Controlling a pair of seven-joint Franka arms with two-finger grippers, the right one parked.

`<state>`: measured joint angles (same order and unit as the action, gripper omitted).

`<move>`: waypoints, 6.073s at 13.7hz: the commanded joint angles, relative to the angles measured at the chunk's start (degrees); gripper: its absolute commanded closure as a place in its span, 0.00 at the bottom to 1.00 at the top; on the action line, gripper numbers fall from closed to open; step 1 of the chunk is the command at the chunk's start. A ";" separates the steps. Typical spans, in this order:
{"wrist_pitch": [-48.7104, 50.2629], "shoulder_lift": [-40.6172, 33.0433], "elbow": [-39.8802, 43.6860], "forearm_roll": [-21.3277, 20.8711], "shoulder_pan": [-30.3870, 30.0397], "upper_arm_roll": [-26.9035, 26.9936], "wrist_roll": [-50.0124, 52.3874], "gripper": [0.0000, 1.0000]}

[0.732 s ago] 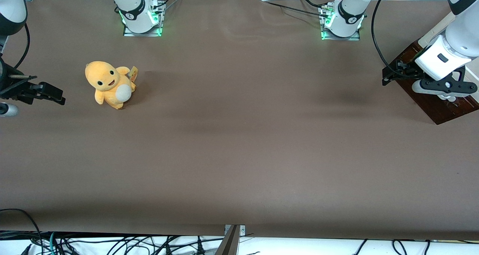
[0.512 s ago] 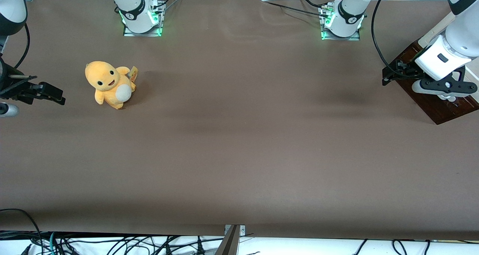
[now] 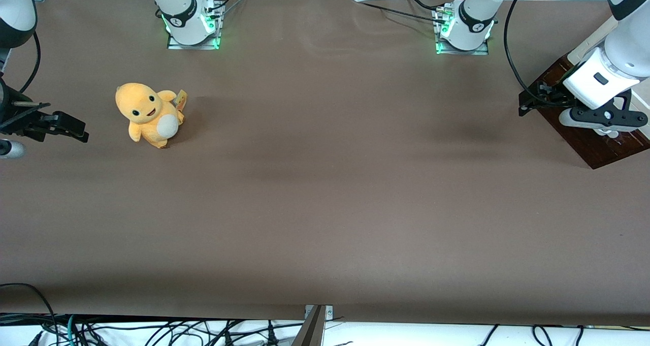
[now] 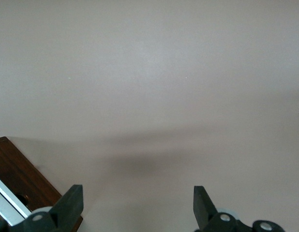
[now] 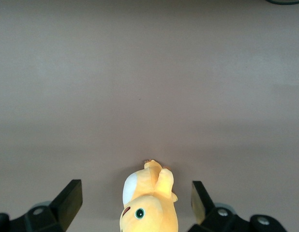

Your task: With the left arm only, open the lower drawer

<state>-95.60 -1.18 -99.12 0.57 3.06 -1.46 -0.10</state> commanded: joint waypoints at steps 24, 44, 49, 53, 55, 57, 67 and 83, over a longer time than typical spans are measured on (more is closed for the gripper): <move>2.88 6.10 5.87 0.49 0.81 0.23 0.01 0.00; 27.31 30.25 1.48 -46.35 1.78 -0.65 40.22 0.00; 23.74 35.10 -6.51 -56.55 0.73 -0.65 53.35 0.04; 20.11 35.11 -12.84 -60.94 -2.17 -0.65 58.19 0.09; 18.71 35.02 -13.29 -61.21 -4.54 -0.65 58.11 0.10; 14.94 35.02 -15.05 -61.21 -6.13 -0.65 58.19 0.13; 17.64 35.19 -15.75 -60.34 -6.49 -0.65 57.14 0.53; 18.88 35.72 -15.05 -60.16 -5.17 -0.65 57.75 1.00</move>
<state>-78.04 35.42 -113.85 -58.78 -3.09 -1.74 58.60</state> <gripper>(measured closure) 0.806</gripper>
